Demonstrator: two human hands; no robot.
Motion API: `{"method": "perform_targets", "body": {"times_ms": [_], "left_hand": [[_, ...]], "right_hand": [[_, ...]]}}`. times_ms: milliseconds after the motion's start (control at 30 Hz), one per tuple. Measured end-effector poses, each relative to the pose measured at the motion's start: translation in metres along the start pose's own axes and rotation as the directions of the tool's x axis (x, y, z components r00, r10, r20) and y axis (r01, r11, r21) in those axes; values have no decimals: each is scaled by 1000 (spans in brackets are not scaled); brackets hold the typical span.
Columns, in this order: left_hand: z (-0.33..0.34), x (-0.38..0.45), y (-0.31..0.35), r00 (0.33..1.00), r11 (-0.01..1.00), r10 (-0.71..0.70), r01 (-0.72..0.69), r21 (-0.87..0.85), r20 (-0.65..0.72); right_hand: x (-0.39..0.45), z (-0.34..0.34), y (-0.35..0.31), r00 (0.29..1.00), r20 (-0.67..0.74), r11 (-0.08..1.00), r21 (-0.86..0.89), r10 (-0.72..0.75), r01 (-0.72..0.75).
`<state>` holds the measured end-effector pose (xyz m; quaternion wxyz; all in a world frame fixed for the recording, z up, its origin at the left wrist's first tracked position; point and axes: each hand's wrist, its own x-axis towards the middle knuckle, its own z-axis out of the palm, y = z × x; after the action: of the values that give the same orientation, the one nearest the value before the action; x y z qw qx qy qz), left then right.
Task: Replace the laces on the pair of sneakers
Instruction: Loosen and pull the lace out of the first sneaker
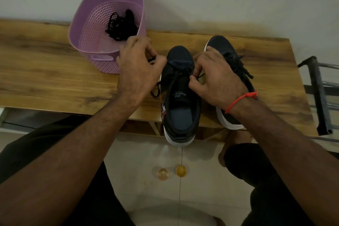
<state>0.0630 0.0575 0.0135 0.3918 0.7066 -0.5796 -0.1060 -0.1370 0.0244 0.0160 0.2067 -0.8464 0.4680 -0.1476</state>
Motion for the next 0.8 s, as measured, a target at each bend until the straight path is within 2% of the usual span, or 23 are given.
{"method": "perform_targets", "body": {"times_ms": [167, 233, 367, 467, 533, 600, 733, 800], "left_hand": [[-1, 2, -3, 1000, 1000, 0, 0, 1, -29], [1, 3, -3, 999, 999, 13, -15, 47, 43], [18, -14, 4, 959, 962, 122, -177, 206, 254], [28, -22, 5, 942, 935, 145, -230, 270, 303], [30, -22, 4, 943, 931, 164, -245, 271, 291], [25, -15, 3, 960, 937, 167, -225, 268, 223], [6, 4, -4, 998, 980, 57, -56, 189, -2], [4, 4, -6, 999, 985, 42, -43, 164, 12]], "right_hand": [[-1, 0, 0, 1000, -1, 1000, 6, 0, 0], [-2, 0, 0, 1000, -3, 1000, 7, 2, -2], [-1, 1, 0, 1000, -3, 1000, -3, -3, 3], [1, 2, 1, 1000, 4, 1000, 1, -7, 7], [0, 2, 1, 1000, 5, 1000, 7, -5, 5], [0, 2, 0, 1000, -4, 1000, 6, -9, 9], [0, 2, -1, 1000, -2, 1000, 7, -7, 7], [0, 2, -1, 1000, 9, 1000, 2, 4, -4]]}}
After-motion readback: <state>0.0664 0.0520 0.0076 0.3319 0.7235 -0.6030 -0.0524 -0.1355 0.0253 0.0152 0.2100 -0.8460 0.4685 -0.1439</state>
